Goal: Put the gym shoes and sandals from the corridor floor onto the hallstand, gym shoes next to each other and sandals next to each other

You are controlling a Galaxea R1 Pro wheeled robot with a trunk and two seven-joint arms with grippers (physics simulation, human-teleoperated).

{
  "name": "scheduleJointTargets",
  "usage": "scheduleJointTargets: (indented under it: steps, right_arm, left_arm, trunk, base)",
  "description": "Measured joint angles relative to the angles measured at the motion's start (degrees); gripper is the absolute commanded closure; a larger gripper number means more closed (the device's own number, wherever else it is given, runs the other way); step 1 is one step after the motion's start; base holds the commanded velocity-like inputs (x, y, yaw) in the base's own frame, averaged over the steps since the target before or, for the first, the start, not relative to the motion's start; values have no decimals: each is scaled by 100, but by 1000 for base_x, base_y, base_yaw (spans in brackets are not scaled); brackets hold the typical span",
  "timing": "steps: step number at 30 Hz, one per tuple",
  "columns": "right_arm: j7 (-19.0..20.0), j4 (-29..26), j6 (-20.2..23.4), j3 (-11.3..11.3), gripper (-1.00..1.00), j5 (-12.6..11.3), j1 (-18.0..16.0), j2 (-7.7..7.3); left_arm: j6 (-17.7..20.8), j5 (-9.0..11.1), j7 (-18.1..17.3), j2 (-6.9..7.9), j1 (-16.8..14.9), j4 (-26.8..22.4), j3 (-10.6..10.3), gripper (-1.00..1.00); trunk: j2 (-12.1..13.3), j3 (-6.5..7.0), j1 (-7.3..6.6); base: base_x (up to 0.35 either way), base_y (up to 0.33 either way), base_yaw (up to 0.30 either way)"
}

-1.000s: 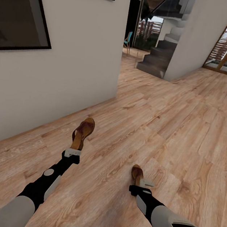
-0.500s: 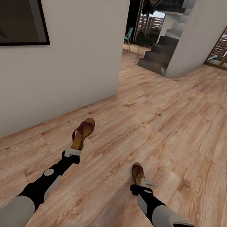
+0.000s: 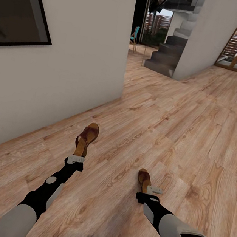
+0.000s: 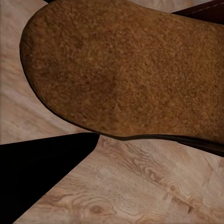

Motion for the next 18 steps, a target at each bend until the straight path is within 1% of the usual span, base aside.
scheduleJointTargets:
  steps: [7, 17, 18]
  right_arm:
    - [0, -2, -1, -11, -100, 7, 0, -10]
    - [-1, -86, -1, -54, -100, 7, 0, -17]
    - [-1, -113, -1, -55, -100, 6, -1, -17]
  left_arm:
    - [0, 0, 0, 0, 0, 0, 0, 100]
    - [0, -1, 0, 0, 0, 1, 0, 100]
    - [0, 2, 0, 0, -1, -1, 0, 100]
  trunk:
    - [-9, -167, 18]
    - [-23, -469, 44]
    - [-23, -479, 44]
  base:
    - [0, 0, 0]
    - [0, 0, 0]
    - [0, 0, 0]
